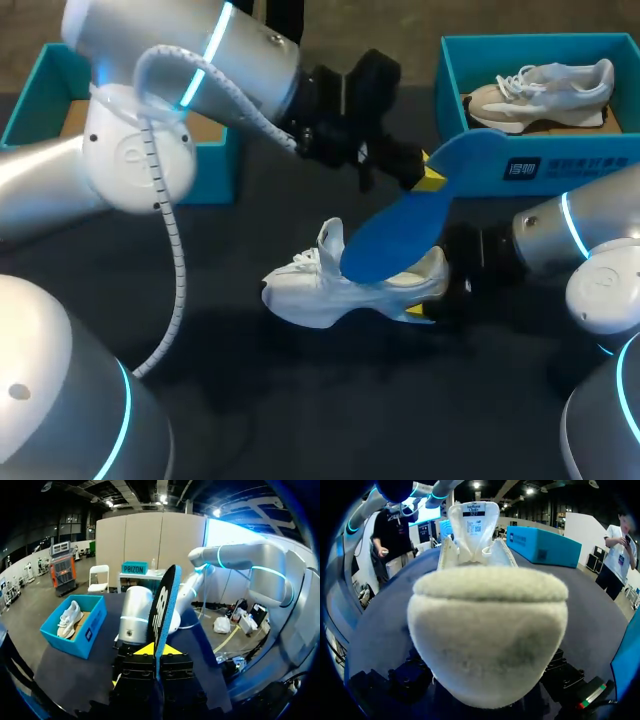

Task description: Take the shoe out of the shoebox, open the shoe tongue, remove and reinsert the insole, then place the shoe into the shoebox

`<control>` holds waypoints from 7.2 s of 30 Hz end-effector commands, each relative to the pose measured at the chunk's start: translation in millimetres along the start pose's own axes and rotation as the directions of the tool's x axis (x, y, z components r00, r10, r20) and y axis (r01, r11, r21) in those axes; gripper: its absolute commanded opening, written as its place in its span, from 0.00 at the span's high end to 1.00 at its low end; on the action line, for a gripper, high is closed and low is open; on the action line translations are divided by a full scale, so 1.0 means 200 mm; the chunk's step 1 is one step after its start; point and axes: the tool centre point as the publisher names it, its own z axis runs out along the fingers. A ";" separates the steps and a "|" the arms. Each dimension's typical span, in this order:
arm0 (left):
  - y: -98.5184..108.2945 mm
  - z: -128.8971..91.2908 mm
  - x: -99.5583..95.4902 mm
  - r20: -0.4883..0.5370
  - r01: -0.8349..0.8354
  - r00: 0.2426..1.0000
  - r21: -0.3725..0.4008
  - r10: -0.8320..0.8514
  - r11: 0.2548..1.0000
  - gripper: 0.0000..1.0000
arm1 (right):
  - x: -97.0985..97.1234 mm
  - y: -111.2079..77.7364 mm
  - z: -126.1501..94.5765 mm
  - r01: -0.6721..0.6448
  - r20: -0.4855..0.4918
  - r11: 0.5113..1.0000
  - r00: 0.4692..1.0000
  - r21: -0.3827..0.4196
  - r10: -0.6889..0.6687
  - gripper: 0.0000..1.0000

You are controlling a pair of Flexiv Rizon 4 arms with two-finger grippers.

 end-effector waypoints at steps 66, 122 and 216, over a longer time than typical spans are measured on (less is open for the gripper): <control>-0.48 -0.33 0.27 -0.414 0.594 0.798 0.422 -0.438 0.685 1.00 | -0.01 -0.02 0.02 0.000 0.002 1.000 1.000 0.003 0.000 1.00; -0.30 -0.42 0.43 -0.469 0.625 0.773 0.451 -0.426 0.637 1.00 | -0.01 -0.02 0.02 0.000 0.002 1.000 1.000 0.003 0.000 0.00; -0.30 -0.42 0.43 -0.469 0.625 0.773 0.451 -0.426 0.637 1.00 | 0.05 0.37 -0.40 -0.082 0.112 0.714 0.994 0.695 0.005 0.00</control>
